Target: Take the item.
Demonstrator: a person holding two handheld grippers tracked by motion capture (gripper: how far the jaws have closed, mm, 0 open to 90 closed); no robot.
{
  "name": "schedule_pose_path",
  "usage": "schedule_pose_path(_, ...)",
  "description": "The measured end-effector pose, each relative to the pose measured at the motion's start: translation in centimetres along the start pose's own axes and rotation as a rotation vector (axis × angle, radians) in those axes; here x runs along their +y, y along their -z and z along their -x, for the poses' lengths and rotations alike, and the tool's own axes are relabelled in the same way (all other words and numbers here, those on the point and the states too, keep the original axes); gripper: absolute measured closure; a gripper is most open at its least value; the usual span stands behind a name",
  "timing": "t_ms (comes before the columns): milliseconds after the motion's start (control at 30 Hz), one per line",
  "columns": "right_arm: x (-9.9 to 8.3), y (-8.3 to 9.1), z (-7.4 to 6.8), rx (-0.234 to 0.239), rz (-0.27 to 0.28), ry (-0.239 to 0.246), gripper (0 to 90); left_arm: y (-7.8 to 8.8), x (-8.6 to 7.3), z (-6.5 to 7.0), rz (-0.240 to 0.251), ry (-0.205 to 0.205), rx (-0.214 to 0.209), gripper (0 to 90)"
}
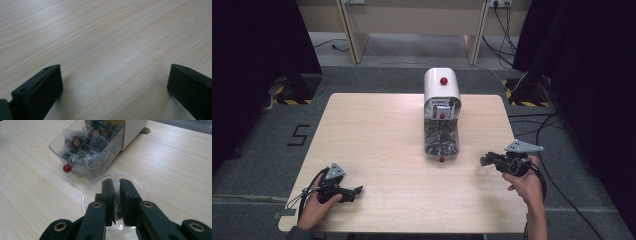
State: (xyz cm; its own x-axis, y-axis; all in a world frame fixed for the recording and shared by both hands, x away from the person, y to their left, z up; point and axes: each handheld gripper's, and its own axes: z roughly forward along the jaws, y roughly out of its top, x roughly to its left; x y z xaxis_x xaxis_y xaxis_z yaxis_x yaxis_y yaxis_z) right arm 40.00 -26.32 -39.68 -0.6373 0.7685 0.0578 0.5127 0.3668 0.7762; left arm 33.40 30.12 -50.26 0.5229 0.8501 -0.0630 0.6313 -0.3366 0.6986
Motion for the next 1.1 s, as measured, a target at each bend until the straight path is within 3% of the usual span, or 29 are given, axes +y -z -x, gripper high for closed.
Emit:
schedule_pose_path(400,0.3,0.4,-0.2,-0.012,0.037,-0.003,70.6,0.0,0.0,0.0,0.0,0.0,0.0,0.0)
schedule_pose_path(433,0.3,0.4,-0.2,-0.018,0.045,-0.013,65.9,0.0,0.0,0.0,0.0,0.0,0.0,0.0)
schedule_pose_path(600,0.2,0.2,0.1,-0.032,0.062,-0.021,60.4,0.0,0.0,0.0,0.0,0.0,0.0,0.0)
schedule_pose_path(700,0.2,0.2,0.3,-0.051,0.08,-0.053,50.3,0.0,0.0,0.0,0.0,0.0,0.0,0.0)
schedule_pose_path(900,0.1,0.2,0.6,-0.075,0.095,-0.073,42.0,0.0,0.0,0.0,0.0,0.0,0.0,0.0)
schedule_pose_path(1100,0.0,0.6,1.1,-0.103,0.106,-0.092,39.7,0.0,0.0,0.0,0.0,0.0,0.0,0.0)
